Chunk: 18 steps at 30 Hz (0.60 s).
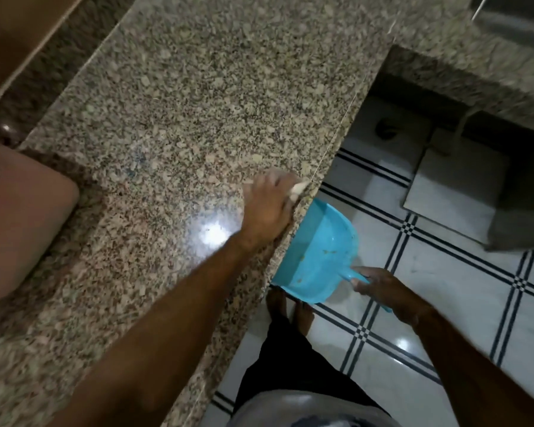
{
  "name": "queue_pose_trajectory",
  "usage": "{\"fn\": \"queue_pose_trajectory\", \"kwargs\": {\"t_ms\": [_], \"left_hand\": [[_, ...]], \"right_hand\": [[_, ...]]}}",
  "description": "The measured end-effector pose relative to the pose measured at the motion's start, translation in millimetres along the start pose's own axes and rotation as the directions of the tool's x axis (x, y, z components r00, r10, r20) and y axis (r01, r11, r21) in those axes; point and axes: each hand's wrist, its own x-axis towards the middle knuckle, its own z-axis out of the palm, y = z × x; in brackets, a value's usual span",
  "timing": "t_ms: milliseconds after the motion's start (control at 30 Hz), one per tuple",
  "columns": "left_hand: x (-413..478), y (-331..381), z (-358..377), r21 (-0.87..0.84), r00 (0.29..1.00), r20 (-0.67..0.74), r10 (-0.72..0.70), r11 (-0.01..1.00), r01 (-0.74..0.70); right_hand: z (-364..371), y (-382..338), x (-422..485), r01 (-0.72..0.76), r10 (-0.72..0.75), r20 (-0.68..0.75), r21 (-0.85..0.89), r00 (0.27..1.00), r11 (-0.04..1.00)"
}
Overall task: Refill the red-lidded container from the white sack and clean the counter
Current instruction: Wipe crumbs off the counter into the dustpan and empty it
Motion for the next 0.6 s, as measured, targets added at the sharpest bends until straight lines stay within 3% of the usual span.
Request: {"fn": "queue_pose_trajectory", "kwargs": {"t_ms": [67,167,200,333,467,600], "left_hand": [[-0.2,-18.5,-3.3,-0.072,0.997,0.013,0.072,0.995,-0.071],[42.1,-74.3,-26.0,0.06,0.99,-0.107,-0.09,0.993,0.097],[54.1,-80.5,-30.8,0.087,0.993,-0.074,-0.093,0.991,0.099],[60.7,-43.9,-16.2,0.02,0.981,0.121,0.15,0.988,-0.153],[10.7,-18.9,-8.6,0.0,0.961,0.216,0.173,0.984,-0.177],[-54.0,-43.0,-17.9,-0.058,0.952,0.175,0.251,0.968,-0.244]], "right_hand": [[1.8,-1.2,-1.5,0.013,-0.013,-0.023,-0.005,1.0,1.0],[5.0,3.1,-8.6,0.039,-0.04,-0.042,-0.021,0.998,0.999],[7.3,6.5,-11.5,0.035,-0.035,-0.052,-0.012,0.998,0.999],[17.2,21.5,-23.2,0.037,-0.038,-0.103,-0.003,0.994,0.999],[28.6,31.5,-39.2,0.073,-0.074,-0.094,-0.007,0.993,0.997],[46.0,40.7,-54.4,0.074,-0.071,-0.084,0.04,0.994,0.996]]}}
